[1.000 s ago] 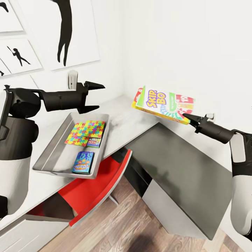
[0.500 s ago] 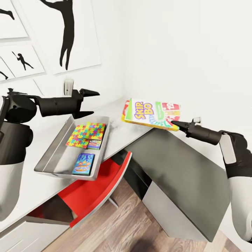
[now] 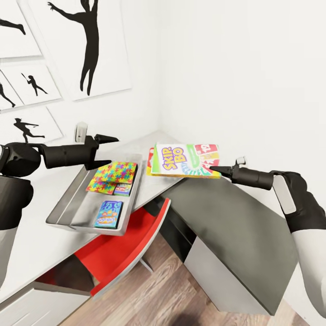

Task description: Put all the toys in the child's room - the three board games (two on the bed and one on the table), the two jigsaw puzzles on the table, and the tennis ball on the table - inside the toy box on the table in the child's room.

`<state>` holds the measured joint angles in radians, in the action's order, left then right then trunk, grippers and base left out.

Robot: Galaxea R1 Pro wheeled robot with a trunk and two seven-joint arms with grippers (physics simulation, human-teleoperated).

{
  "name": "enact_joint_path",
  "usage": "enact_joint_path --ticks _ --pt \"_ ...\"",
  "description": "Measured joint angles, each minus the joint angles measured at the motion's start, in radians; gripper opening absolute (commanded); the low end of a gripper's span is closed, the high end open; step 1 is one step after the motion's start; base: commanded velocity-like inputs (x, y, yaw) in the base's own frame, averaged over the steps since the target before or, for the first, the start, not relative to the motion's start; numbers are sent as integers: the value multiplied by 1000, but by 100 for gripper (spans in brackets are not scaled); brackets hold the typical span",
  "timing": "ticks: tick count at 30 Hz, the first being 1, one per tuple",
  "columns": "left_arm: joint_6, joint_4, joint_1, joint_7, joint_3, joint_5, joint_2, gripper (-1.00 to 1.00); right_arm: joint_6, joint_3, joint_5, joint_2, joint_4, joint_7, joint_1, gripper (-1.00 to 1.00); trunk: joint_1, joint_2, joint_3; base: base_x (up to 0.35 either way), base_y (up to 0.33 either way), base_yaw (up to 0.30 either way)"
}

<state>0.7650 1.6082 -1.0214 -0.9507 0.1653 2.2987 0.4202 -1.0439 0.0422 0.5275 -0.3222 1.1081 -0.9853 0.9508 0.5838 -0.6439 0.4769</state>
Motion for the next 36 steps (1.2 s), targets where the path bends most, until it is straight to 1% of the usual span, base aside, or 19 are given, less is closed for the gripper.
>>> enact_joint_path --ticks 1,2,6,7,8,11,13,16,22,30,32,34,36 --pt "0 0 0 0 0 1 0 100 0 0 0 0 0 0 0 -100 0 0 -2 0 0 0" --pt "0 0 10 2 -11 0 8 100 -1 -11 3 -9 0 -1 1 -100 0 0 -3 0 0 0" --pt "1 0 60 12 -72 0 37 100 -1 -46 2 -36 0 -17 4 -100 0 0 -10 0 0 0" --pt "1 0 73 15 -89 0 45 100 -1 -51 2 -41 0 -23 5 -100 0 0 -11 0 0 0" --pt "0 0 74 15 -90 1 45 100 -1 -51 2 -41 0 -23 5 -100 0 0 -13 0 0 0" --pt "1 -1 107 24 -126 0 63 100 -1 -61 2 -50 0 -42 7 -100 0 0 -18 0 0 0" --pt "1 -1 121 28 -139 1 71 100 -1 -66 2 -53 1 -50 8 -100 0 0 -21 0 0 0" --pt "1 -1 130 31 -146 1 77 100 -1 -68 2 -55 1 -56 8 -100 0 0 -26 0 0 0" --pt "30 -1 141 37 -153 2 79 100 0 -73 2 -58 1 -64 8 -100 0 0 -36 0 0 0" --pt "57 -1 142 41 -151 3 77 100 0 -75 2 -59 3 -68 8 -100 0 0 -49 0 0 0" --pt "63 -1 137 41 -137 3 77 100 -1 -76 3 -59 11 -69 8 -100 0 0 -52 0 0 0" --pt "68 -1 127 43 -112 3 77 100 -1 -79 4 -58 27 -77 8 -100 0 0 -55 0 0 0" --pt "72 -1 112 48 -83 5 78 100 -1 -97 6 -59 50 -98 8 -100 0 0 -58 0 0 0"
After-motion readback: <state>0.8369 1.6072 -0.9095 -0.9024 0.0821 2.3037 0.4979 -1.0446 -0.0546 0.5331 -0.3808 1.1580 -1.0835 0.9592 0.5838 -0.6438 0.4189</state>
